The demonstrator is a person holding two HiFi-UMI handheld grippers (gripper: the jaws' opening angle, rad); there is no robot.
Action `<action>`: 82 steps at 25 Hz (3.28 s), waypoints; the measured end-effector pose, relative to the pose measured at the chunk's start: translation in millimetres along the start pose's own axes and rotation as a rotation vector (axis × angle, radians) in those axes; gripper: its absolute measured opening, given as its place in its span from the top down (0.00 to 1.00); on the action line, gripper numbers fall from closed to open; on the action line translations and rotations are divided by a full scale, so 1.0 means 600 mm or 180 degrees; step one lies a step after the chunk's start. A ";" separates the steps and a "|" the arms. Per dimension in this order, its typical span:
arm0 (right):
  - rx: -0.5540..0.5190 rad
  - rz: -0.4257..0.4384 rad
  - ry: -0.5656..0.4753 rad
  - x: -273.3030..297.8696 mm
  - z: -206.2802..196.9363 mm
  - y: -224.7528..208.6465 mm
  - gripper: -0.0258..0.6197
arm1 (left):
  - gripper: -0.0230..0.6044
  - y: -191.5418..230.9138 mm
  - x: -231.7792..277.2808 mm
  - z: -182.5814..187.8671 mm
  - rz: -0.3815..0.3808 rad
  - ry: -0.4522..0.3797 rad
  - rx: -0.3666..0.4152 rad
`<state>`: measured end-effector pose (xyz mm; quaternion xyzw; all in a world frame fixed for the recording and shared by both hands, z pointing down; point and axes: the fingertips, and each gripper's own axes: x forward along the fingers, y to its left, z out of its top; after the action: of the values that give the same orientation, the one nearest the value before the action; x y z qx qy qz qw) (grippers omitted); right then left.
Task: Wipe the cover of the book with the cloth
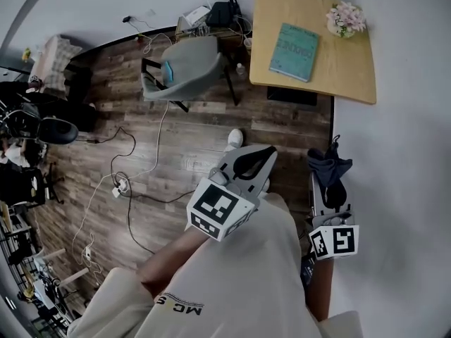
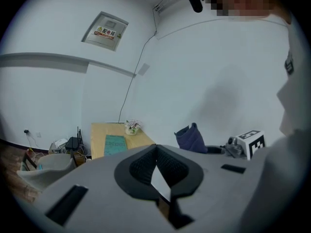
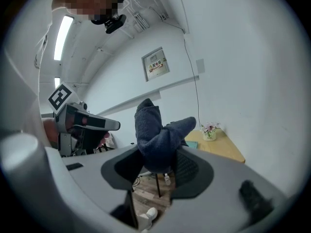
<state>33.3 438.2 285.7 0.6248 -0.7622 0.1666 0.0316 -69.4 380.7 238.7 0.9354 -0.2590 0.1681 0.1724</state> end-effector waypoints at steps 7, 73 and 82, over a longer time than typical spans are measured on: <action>0.0084 -0.0086 -0.0069 0.039 0.020 -0.031 0.69 | 0.95 0.020 0.052 0.016 -0.0138 0.0041 0.0014; -0.0336 -0.0583 0.0956 0.743 0.011 -0.442 0.69 | 0.95 0.485 0.526 0.121 -0.0286 0.0678 -0.0413; -0.0182 -0.0796 0.1132 0.790 -0.060 -0.515 0.69 | 0.95 0.490 0.534 0.097 -0.0171 0.0729 -0.0456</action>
<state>222.0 -48.1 507.5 0.6741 -0.6655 0.2474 0.2037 43.6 -17.1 386.1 0.9020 -0.2237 0.2501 0.2716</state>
